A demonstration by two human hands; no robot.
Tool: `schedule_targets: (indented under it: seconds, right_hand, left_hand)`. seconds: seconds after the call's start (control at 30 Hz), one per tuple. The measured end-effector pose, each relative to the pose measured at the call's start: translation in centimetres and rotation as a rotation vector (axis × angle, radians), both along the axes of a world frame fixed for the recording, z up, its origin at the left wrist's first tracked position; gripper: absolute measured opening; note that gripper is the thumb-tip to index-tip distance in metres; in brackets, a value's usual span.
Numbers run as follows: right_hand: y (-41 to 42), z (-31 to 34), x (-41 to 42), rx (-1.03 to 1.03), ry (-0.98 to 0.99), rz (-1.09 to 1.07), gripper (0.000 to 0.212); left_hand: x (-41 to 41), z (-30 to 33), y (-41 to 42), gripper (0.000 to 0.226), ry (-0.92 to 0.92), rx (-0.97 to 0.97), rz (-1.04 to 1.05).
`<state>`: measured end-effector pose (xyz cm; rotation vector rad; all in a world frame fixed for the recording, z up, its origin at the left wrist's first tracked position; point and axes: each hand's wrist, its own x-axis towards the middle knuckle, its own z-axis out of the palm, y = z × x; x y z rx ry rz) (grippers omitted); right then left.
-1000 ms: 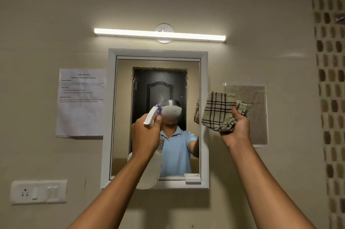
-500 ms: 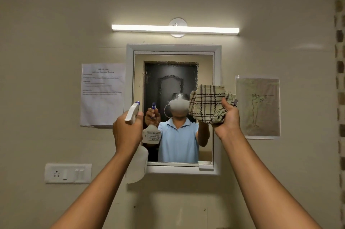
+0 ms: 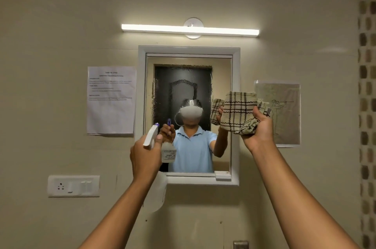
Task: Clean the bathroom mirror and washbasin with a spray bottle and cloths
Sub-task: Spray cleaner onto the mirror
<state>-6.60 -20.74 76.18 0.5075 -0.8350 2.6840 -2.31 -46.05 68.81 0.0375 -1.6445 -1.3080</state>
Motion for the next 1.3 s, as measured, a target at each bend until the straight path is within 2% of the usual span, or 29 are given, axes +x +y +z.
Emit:
schedule_targets:
  seconds: [0.1, 0.13, 0.17, 0.27, 0.3, 0.43, 0.57, 0.7, 0.87, 0.97, 1.03, 1.1, 1.23, 1.3]
  right_hand:
    - [2.5, -1.3, -2.2, -0.031, 0.027, 0.026, 0.098]
    - [3.1, -1.6, -2.6, -0.027, 0.033, 0.038, 0.104]
    - [3.4, -1.8, -2.2, -0.02, 0.024, 0.037, 0.096]
    - [3.5, -1.6, 0.5, 0.004, -0.029, -0.06, 0.041]
    - [3.8, -1.7, 0.6, 0.0, -0.027, -0.071, 0.036]
    - [5.3, -2.0, 1.0, -0.013, -0.027, -0.09, 0.034]
    - [7.0, -2.9, 0.9, 0.005, -0.041, -0.07, 0.022]
    - [7.7, -3.8, 0.4, 0.002, -0.053, -0.026, 0.019]
    - [6.9, -4.7, -0.6, 0.028, -0.056, 0.026, 0.019]
    - [5.8, -5.2, -1.1, 0.05, -0.068, 0.062, 0.019]
    - [4.8, -5.4, -1.3, 0.053, -0.077, 0.098, 0.02]
    - [3.7, -5.6, -1.3, 0.053, -0.069, 0.127, 0.021]
    - [1.1, -6.1, -0.9, 0.057, -0.079, 0.155, 0.028]
    - [-0.3, -6.2, -0.8, 0.064, -0.101, 0.156, 0.037]
  left_hand:
    - [-0.2, 0.3, 3.2, 0.027, 0.01, 0.009, -0.115]
    - [-0.4, 0.3, 4.3, 0.028, 0.004, -0.004, -0.135]
    - [-0.6, 0.3, 5.4, 0.029, -0.001, -0.02, -0.15]
    - [-1.3, -0.1, 8.2, 0.032, 0.019, -0.032, -0.174]
    - [-1.5, -0.3, 9.1, 0.031, 0.022, -0.035, -0.189]
    - [-1.5, -1.2, 12.2, 0.012, 0.011, -0.083, -0.251]
    - [-1.8, -2.4, 13.8, 0.009, -0.025, -0.107, -0.246]
    - [-2.0, -3.9, 14.1, 0.005, -0.081, -0.089, -0.211]
    - [-1.5, -4.8, 12.5, 0.024, -0.099, -0.011, -0.135]
    - [-0.5, -4.6, 11.1, 0.008, -0.075, 0.022, -0.095]
    - [0.1, -4.2, 10.0, 0.006, -0.067, 0.024, -0.066]
    - [0.7, -3.9, 8.8, 0.008, -0.069, 0.047, -0.053]
    - [1.9, -3.4, 5.8, 0.029, -0.062, 0.058, 0.034]
    - [2.6, -3.2, 3.8, 0.018, -0.043, 0.047, 0.069]
